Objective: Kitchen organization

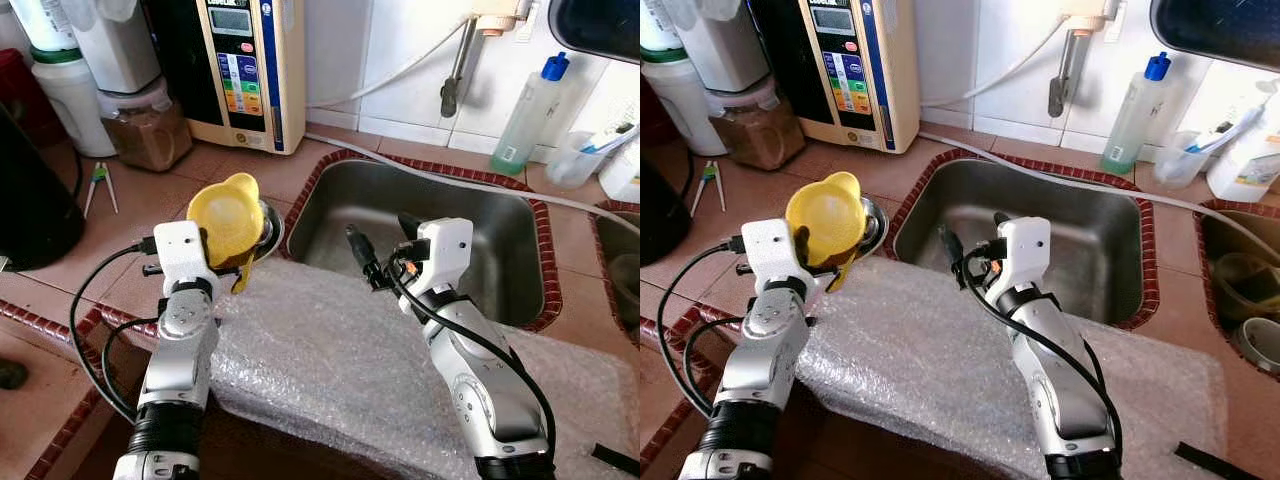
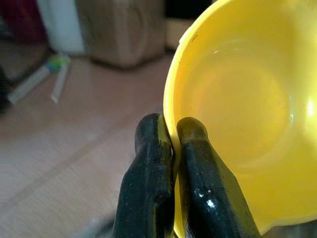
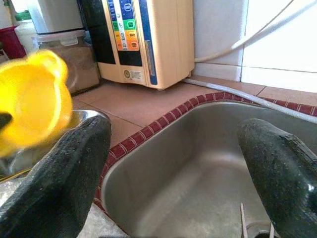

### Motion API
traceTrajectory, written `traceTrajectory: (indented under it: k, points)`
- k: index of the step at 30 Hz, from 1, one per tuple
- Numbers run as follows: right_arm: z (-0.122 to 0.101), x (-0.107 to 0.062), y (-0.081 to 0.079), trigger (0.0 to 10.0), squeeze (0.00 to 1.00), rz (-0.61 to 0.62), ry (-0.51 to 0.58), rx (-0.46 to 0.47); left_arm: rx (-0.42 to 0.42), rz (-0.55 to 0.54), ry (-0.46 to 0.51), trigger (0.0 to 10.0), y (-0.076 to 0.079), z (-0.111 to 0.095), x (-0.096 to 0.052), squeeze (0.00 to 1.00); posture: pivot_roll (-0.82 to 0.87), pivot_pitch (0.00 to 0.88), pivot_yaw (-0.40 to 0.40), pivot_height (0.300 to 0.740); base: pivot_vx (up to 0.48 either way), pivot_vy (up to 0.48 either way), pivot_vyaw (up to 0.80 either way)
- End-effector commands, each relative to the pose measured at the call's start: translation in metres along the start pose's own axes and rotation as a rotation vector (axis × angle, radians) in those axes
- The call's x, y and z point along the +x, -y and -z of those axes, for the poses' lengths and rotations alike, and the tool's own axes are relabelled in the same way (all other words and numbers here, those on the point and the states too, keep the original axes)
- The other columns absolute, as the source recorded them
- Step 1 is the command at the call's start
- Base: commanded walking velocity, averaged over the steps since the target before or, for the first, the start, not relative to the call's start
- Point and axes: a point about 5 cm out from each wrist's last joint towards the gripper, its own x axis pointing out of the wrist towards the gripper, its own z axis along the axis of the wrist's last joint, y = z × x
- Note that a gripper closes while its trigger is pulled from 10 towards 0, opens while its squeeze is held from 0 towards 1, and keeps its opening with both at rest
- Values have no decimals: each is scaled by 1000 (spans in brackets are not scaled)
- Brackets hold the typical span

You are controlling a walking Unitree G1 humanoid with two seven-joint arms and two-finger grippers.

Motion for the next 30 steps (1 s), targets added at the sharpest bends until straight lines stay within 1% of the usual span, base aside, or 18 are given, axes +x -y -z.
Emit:
traceTrajectory:
  k: [1,4,5,6,7,8,9,11,12,14,16,23,24,25,26,28,30]
  points:
    - [0,2,-1,10000,0,-7,-1,-1,-35,5,89,0,2,-16,1,0,-142,20,41,740,0,0,0]
    - [-2,4,0,10000,0,-9,4,-1,-54,43,153,0,12,-29,0,0,-148,18,42,740,0,0,0]
    - [-3,4,0,10000,0,-9,6,5,-55,68,167,0,17,-32,0,0,-152,17,43,740,0,0,0]
    - [-5,3,0,10000,0,-15,13,24,-46,133,201,0,27,-38,-1,0,-154,17,45,740,0,0,0]
    - [-5,3,0,10000,0,-15,13,24,-46,133,201,0,27,-38,-1,0,-154,17,45,740,0,0,0]
    - [-6,3,0,10000,0,-18,16,34,-40,167,220,0,33,-41,-2,0,-154,17,45,740,0,0,0]
    - [-10,2,0,10000,0,-27,28,47,-27,262,240,0,48,-42,-6,0,-168,14,53,740,0,0,0]
    - [-12,2,0,10000,0,-29,38,48,-25,314,224,0,57,-40,-8,0,-168,14,53,740,0,0,0]
    - [-13,3,-1,10000,0,-30,47,56,-41,354,199,0,62,-35,-9,0,-174,12,59,740,0,0,0]
    - [-14,3,-1,10000,0,-30,55,79,-63,417,185,0,71,-32,-14,0,-177,12,60,740,0,0,0]
    - [-14,3,-1,10000,0,-25,56,93,-55,474,177,0,78,-28,-19,0,-180,12,63,740,0,0,0]
    - [-13,7,0,10000,0,11,61,150,-52,596,169,0,93,-21,-31,0,-182,13,68,740,0,0,0]
    - [-12,9,1,9843,0,29,62,153,-31,627,169,0,96,-20,-33,0,-179,11,69,740,0,0,0]
    - [-12,9,1,784,0,33,62,154,-26,636,168,0,96,-19,-34,0,-179,11,69,740,0,0,0]
    - [-13,10,2,0,0,39,66,157,-26,639,166,0,97,-19,-34,0,-179,10,70,740,0,0,0]
    - [-14,12,2,0,0,41,72,162,-18,627,155,0,95,-16,-33,0,-177,7,70,740,0,0,0]
    - [-14,13,3,0,0,49,70,153,-33,627,156,0,95,-17,-33,0,-179,6,74,740,0,0,0]
